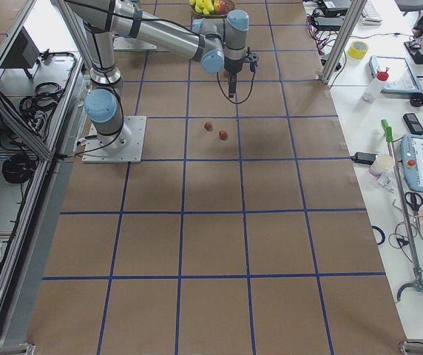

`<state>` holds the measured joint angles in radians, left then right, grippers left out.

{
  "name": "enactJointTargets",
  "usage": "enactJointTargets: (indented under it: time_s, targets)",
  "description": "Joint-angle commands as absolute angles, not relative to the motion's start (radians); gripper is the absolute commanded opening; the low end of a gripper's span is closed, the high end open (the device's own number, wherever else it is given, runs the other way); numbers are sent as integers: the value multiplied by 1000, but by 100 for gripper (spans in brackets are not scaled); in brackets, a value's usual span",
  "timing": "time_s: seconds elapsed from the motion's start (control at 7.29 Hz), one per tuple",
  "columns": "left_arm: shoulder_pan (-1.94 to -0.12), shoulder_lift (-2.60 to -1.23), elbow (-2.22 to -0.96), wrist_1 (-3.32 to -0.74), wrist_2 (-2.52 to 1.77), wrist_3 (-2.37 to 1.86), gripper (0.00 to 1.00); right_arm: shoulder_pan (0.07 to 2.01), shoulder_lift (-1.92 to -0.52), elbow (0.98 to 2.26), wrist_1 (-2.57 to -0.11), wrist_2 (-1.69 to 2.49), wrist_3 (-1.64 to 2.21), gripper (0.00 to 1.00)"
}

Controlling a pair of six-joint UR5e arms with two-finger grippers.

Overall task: Collect all strawberries into plate
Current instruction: 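Carry the strawberry toward the plate and release it on the table, then lower the right gripper onto a second strawberry and grasp it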

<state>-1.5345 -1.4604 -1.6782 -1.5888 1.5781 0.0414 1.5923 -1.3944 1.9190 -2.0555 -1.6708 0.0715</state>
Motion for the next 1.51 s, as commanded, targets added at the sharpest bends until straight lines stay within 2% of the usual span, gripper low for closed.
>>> enactJointTargets:
  time_s: [0.0, 0.27, 0.55, 0.69, 0.82, 0.96, 1.1, 1.24, 1.37]
  targets:
    - [-1534, -1460, -1678, -1589, 1583, 41, 100, 1525, -1425, 2145, -2267, -1703, 28, 100]
    - [-1534, -1460, -1680, -1589, 1583, 41, 100, 1485, -1417, 2256, -2396, -1669, 29, 100]
    - [-1535, -1460, -1680, -1589, 1583, 41, 100, 1447, -1420, 2284, -2381, -1618, 25, 99]
    - [-1536, -1460, -1680, -1591, 1583, 41, 100, 1447, -1422, 2284, -2382, -1615, 22, 84]
    - [-1536, -1460, -1680, -1591, 1583, 41, 100, 1445, -1419, 2286, -2381, -1618, 8, 58]
    - [-1534, -1460, -1680, -1591, 1583, 43, 100, 1442, -1417, 2290, -2379, -1618, 6, 26]
    - [-1534, -1460, -1680, -1589, 1583, 41, 100, 1440, -1417, 2295, -2381, -1617, 5, 4]
    - [-1535, -1460, -1680, -1589, 1583, 43, 100, 1440, -1414, 2286, -2369, -1602, 12, 0]
    - [-1536, -1462, -1680, -1591, 1583, 41, 100, 1446, -1428, 2267, -2352, -1592, 21, 0]
